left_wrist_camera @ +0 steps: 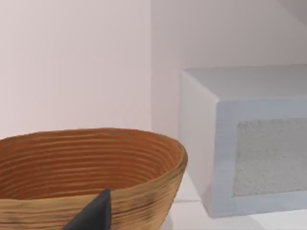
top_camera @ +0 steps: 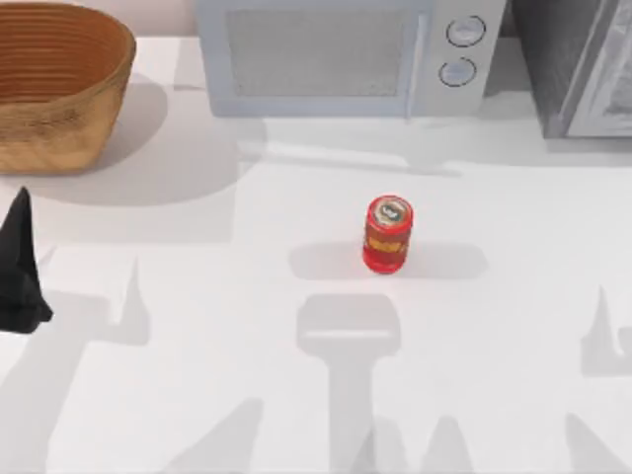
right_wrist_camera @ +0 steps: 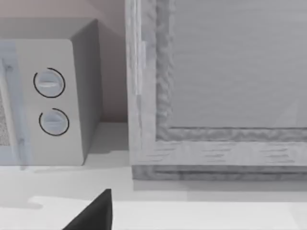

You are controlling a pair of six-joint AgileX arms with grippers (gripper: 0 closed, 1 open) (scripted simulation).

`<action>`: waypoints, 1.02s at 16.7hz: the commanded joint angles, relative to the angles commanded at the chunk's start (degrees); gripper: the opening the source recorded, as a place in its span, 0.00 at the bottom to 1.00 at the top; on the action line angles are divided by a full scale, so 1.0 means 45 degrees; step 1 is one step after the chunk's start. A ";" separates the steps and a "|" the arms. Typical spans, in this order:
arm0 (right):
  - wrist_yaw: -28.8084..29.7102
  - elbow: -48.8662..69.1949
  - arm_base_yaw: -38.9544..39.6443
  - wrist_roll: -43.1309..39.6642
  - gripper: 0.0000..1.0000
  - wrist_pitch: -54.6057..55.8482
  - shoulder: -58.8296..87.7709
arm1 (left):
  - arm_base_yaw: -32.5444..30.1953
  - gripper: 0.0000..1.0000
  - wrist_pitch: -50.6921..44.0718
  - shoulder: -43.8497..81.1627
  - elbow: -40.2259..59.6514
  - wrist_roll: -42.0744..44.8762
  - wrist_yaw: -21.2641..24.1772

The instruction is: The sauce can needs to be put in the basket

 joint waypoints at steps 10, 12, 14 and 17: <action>0.0000 0.0000 0.0000 0.0000 1.00 0.0000 0.0000 | -0.1307 1.00 0.8209 1.0891 0.5487 -0.0109 0.4832; 0.0000 0.0000 0.0000 0.0000 1.00 0.0000 0.0000 | -0.1573 1.00 0.9618 1.3086 0.6454 -0.0071 0.5803; 0.0000 0.0000 0.0000 0.0000 1.00 0.0000 0.0000 | -0.1830 1.00 1.0854 1.5185 0.7310 -0.0016 0.6731; 0.0000 0.0000 0.0000 0.0000 1.00 0.0000 0.0000 | -0.2213 1.00 1.2337 1.8087 0.8362 0.0098 0.8036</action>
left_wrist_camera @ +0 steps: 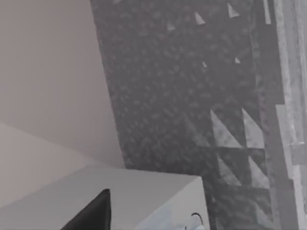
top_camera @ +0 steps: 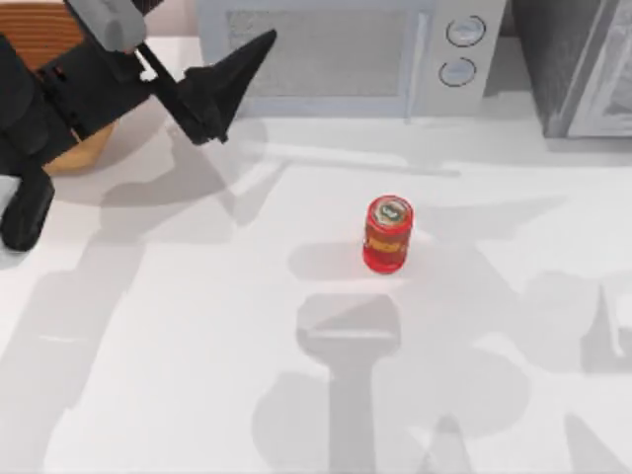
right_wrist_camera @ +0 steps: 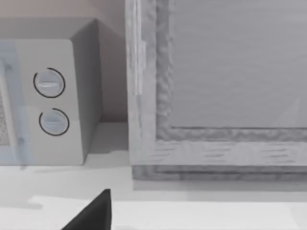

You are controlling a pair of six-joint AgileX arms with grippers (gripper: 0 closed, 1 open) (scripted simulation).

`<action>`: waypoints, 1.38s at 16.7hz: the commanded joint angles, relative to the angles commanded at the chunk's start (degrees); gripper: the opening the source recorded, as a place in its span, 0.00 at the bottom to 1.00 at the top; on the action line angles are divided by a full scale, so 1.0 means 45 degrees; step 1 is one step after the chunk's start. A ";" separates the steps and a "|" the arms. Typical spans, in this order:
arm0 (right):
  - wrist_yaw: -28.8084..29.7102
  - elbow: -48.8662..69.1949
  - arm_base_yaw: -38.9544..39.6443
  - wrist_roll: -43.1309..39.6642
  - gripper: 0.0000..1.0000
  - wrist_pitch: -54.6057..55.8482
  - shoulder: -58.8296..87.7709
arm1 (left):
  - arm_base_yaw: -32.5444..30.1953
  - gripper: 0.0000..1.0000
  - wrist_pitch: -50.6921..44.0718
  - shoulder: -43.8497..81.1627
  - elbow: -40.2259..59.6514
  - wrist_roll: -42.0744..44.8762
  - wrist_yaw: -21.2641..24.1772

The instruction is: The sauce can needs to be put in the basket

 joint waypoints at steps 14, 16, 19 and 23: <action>0.0000 0.0000 0.0000 0.0000 1.00 0.0000 0.0000 | -0.1534 1.00 0.3446 0.9733 0.2568 0.0441 0.4381; 0.0000 0.0000 0.0000 0.0000 1.00 0.0000 0.0000 | -0.1604 1.00 0.3623 1.0128 0.2683 0.0436 0.4551; 0.0000 0.0000 0.0000 0.0000 1.00 0.0000 0.0000 | -0.1616 1.00 0.3652 1.0188 0.2701 0.0434 0.4578; 0.0000 0.0000 0.0000 0.0000 1.00 0.0000 0.0000 | -0.1586 1.00 0.3604 1.0172 0.2697 0.0433 0.4535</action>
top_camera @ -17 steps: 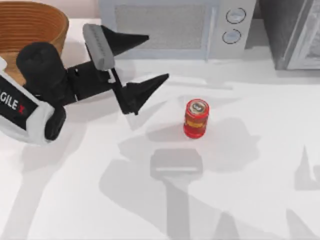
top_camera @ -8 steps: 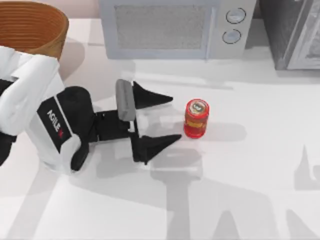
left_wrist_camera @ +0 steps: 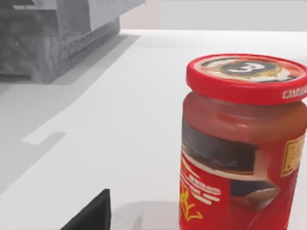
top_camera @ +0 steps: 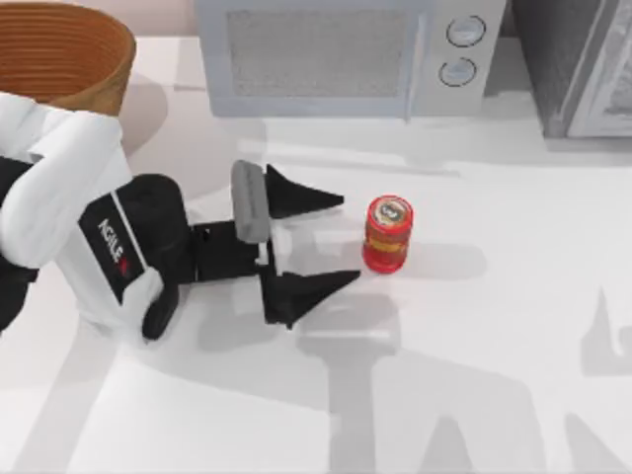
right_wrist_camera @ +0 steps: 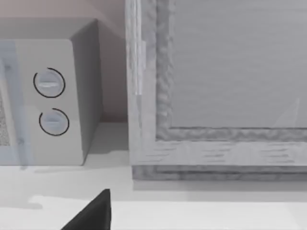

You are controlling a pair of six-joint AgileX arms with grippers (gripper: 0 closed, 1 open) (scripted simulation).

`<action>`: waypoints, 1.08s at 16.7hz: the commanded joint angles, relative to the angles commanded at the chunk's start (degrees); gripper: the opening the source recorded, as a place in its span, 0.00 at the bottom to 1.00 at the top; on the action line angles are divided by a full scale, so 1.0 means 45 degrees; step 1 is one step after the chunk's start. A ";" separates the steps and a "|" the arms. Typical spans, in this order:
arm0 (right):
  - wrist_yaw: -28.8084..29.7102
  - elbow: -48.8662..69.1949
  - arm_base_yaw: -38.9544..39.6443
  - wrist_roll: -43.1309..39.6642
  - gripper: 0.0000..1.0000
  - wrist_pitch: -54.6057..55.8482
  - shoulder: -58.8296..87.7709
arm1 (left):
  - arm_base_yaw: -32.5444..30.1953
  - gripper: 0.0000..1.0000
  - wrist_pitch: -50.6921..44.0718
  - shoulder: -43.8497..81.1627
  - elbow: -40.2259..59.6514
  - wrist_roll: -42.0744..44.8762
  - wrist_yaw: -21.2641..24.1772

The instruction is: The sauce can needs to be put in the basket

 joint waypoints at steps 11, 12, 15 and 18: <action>0.0000 0.0000 0.0000 0.0000 1.00 0.0000 0.0000 | -0.1957 1.00 -0.1345 0.0670 0.2160 -0.0106 -0.1877; 0.0000 0.0000 0.0000 0.0000 1.00 0.0000 0.0000 | -0.1957 1.00 -0.1345 0.0670 0.2160 -0.0106 -0.1877; 0.0000 0.0000 0.0000 0.0000 1.00 0.0000 0.0000 | -0.1957 0.77 -0.1345 0.0670 0.2160 -0.0106 -0.1877; 0.0000 0.0000 0.0000 0.0000 1.00 0.0000 0.0000 | -0.1957 0.55 -0.1345 0.0670 0.2160 -0.0106 -0.1877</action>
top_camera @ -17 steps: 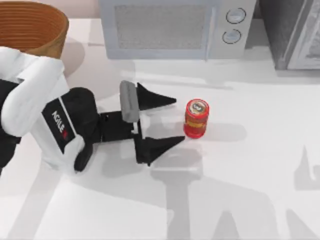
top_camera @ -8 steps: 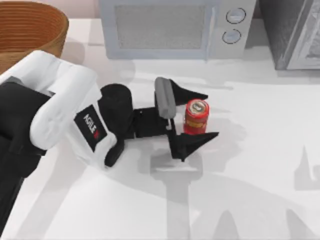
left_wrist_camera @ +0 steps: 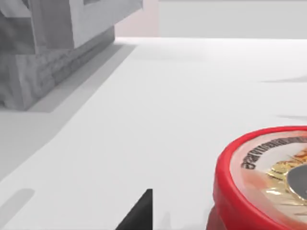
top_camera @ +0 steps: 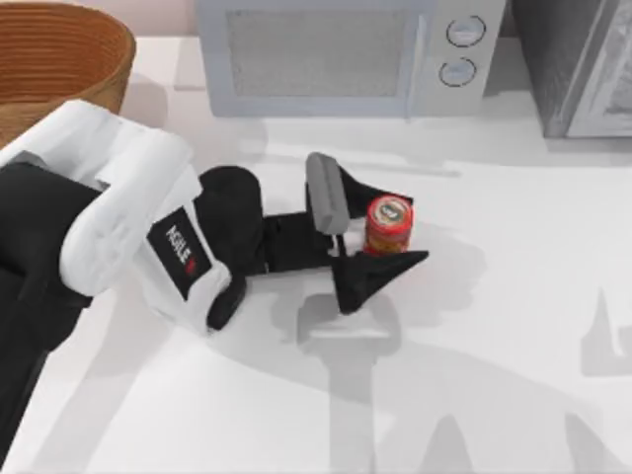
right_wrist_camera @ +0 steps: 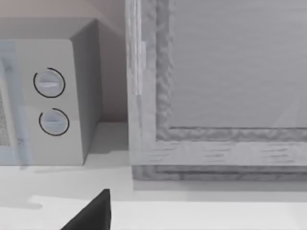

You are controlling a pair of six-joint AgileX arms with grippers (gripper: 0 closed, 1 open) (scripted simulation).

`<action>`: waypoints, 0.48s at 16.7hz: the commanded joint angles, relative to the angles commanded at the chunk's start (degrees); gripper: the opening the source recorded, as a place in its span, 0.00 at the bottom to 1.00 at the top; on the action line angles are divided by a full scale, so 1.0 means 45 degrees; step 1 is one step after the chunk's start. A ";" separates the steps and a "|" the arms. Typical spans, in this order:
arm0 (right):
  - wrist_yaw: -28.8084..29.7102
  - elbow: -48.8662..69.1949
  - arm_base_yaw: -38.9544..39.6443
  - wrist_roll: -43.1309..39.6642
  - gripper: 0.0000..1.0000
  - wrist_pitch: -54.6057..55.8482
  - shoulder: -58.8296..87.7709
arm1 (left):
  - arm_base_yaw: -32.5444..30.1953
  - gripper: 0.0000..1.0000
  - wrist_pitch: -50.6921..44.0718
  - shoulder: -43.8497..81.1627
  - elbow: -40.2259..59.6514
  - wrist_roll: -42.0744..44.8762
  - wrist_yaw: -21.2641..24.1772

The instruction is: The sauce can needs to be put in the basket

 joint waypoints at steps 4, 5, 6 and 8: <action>0.0000 0.0000 0.0000 0.0000 1.00 0.0000 0.0000 | 0.0000 0.25 0.0000 0.0000 0.0000 0.0000 0.0000; 0.0000 0.0000 0.0000 0.0000 1.00 0.0000 0.0000 | 0.0000 0.17 0.0000 0.0000 0.0000 0.0000 0.0000; 0.0000 0.0000 0.0000 0.0000 1.00 0.0000 0.0000 | 0.0000 0.10 0.0000 0.0000 0.0000 0.0000 0.0000; 0.0000 0.0000 0.0000 0.0000 1.00 0.0000 0.0000 | 0.0000 0.00 0.0000 0.0000 0.0000 0.0000 0.0000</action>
